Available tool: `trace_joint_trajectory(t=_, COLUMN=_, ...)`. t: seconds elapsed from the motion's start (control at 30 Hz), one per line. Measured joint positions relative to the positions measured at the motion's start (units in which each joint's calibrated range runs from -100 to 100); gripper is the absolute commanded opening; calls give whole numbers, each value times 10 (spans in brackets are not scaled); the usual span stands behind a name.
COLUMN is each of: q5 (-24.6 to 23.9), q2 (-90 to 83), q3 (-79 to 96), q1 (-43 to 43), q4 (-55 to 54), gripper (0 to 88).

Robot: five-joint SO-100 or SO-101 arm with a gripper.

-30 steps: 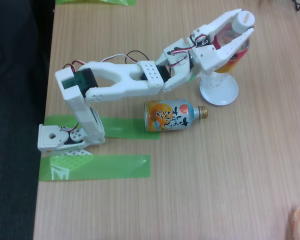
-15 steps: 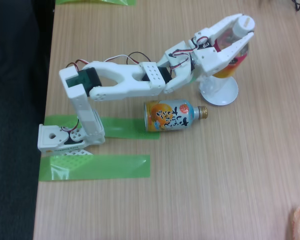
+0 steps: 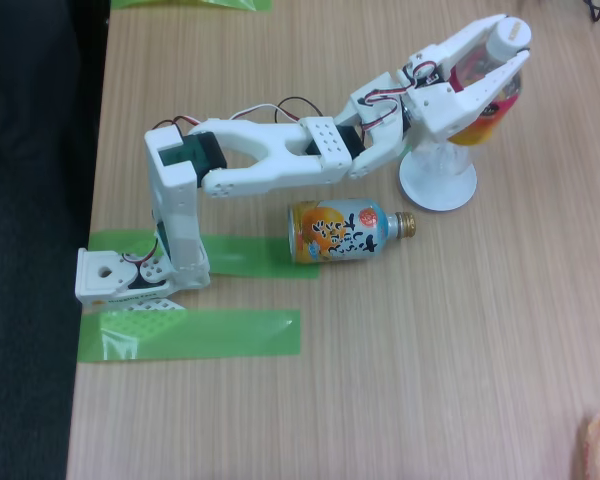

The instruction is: Pick up the plastic bottle and stand it up on the white place

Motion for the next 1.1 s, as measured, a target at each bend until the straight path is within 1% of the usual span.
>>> trace_joint_trajectory(t=0.47, q5=28, q2=0, q3=8, q1=0, q4=0, gripper=70)
trace_joint_trajectory(t=1.1, q5=28, q2=0, q3=14, q1=0, q4=0, gripper=70)
